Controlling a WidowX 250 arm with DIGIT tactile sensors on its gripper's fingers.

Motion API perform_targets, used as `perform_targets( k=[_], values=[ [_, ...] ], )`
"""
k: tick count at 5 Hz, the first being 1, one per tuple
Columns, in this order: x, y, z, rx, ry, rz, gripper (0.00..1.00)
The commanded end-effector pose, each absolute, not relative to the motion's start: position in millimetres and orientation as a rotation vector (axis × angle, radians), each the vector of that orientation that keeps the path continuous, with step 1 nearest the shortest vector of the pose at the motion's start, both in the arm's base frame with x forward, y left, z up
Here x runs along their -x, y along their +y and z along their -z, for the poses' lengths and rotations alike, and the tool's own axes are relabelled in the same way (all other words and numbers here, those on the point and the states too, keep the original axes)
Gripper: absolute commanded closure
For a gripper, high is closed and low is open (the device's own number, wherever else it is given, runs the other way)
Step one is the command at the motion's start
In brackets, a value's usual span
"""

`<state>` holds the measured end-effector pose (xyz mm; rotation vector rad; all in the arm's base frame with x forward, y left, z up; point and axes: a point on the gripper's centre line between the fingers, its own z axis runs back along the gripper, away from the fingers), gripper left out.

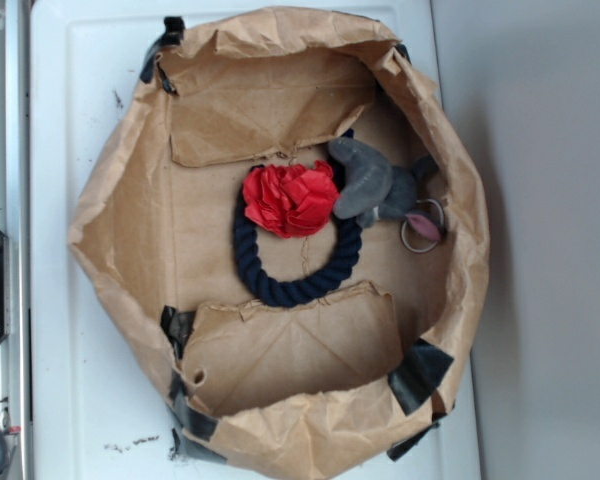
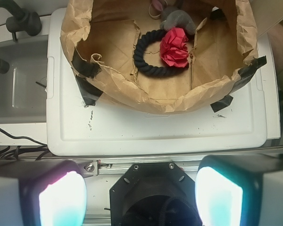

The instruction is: Grab the red paper.

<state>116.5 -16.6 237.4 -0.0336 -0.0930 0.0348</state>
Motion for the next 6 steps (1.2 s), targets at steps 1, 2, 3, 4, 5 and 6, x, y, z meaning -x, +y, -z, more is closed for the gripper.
perform_targets(
  k=[1,2,3,4,5,6],
  values=[
    [-116.5,-16.6,-237.4,0.034,-0.093,-0.035,0.00],
    [-116.5,-16.6,-237.4,0.034,-0.093,-0.035,0.00],
    [-166.8,-4.1,-206.9,0.011,0.011,0.010,0.00],
    [-217.0,-3.3,-189.2,-0.006,0.046,0.129,0.00],
    [-260.7,-7.8,-177.9,0.023,0.084,0.312,0.00],
    [-260.7,-7.8,-177.9,0.023,0.084,0.312,0.00]
  ],
)
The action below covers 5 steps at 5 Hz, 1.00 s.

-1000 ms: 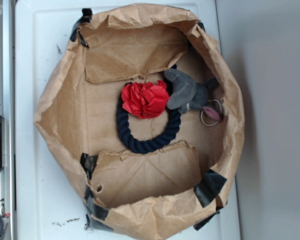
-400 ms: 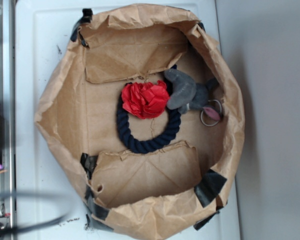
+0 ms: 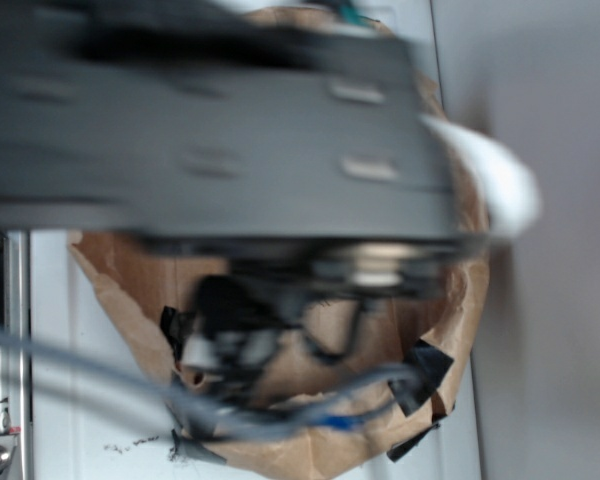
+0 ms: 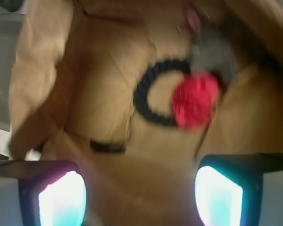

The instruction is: Grab the red paper.

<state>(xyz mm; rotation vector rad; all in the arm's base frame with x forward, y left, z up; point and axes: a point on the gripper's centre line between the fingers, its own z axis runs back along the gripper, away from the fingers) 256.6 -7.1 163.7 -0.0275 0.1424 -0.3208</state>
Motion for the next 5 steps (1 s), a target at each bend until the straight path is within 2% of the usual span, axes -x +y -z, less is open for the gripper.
perform_targets(
  k=[1,2,3,4,5],
  values=[
    [-260.7,-7.8,-177.9,0.023,0.084,0.312,0.00],
    [-271.9,10.5,-137.3,0.023,-0.032,0.329,0.00],
    [-279.3,25.1,-93.6,0.017,0.021,0.330,0.00],
    [-282.1,29.4,-72.0,0.027,0.031,0.357,0.00],
    [-289.2,30.3,-51.2,0.007,0.052,0.364,0.00]
  ],
)
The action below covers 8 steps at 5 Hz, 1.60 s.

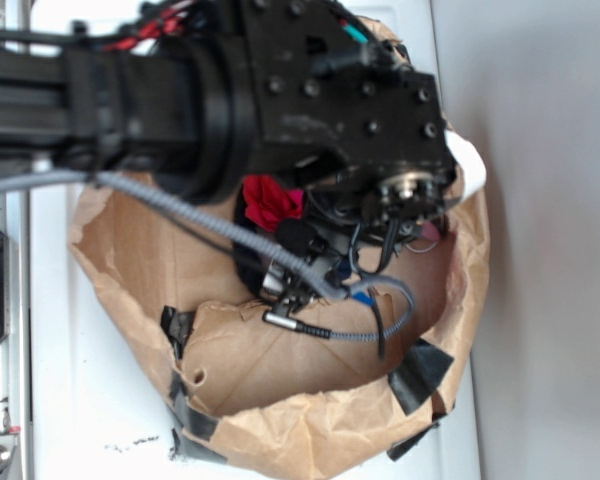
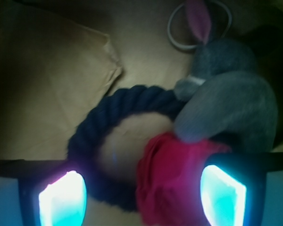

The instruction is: Grab the red paper.

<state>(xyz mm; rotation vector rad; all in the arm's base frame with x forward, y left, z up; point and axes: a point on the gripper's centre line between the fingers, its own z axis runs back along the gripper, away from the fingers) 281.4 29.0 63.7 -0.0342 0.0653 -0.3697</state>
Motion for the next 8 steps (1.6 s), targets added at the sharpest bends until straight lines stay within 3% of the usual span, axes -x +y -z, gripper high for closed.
perform_targets(
  k=[1,2,3,4,6,7,8],
  values=[
    [-291.6,25.7,-28.2,0.013,0.091,0.386,0.00],
    [-294.5,25.9,-12.6,-0.002,0.132,0.382,0.19],
    [-299.3,28.7,-14.2,-0.016,0.104,0.396,1.00],
    [-300.9,30.5,-17.3,-0.006,0.086,0.407,1.00],
    [-268.0,21.9,-114.3,0.096,-0.106,0.423,1.00],
    [-248.7,18.1,-163.7,0.137,-0.159,0.447,1.00],
    [-234.7,16.0,-189.4,0.144,-0.149,0.452,1.00]
  ],
)
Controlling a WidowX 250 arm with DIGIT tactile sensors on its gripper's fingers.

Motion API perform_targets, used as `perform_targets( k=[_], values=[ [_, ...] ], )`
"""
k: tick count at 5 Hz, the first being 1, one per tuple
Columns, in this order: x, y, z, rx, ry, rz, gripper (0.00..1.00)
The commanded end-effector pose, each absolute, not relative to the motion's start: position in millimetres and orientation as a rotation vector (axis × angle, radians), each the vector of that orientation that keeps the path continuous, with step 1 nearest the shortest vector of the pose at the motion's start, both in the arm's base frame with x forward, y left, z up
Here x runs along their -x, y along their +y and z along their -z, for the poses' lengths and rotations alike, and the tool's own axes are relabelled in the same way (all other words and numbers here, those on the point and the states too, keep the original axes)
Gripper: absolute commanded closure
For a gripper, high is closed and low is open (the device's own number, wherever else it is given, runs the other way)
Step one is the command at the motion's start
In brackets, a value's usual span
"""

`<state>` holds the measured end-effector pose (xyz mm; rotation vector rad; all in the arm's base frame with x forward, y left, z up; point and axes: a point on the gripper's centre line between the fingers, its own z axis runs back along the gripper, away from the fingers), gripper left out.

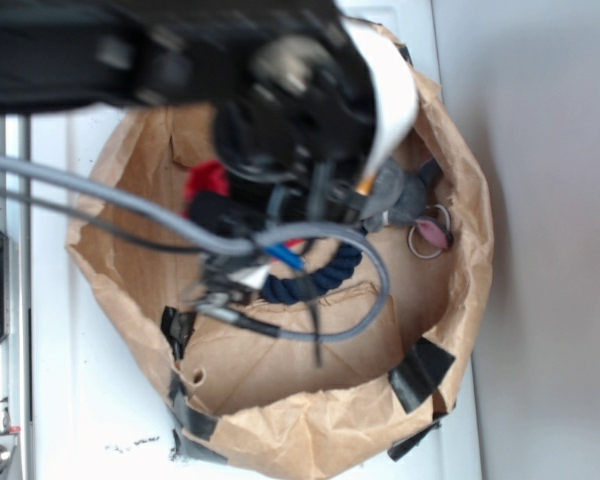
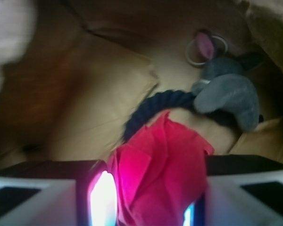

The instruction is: Grab the red paper.

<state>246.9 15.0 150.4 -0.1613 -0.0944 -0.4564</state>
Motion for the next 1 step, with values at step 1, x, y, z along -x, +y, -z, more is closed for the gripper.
perform_targets(
  k=[1],
  values=[
    [-227.0,11.0,-192.9,0.078,-0.135,0.415,1.00]
  ],
)
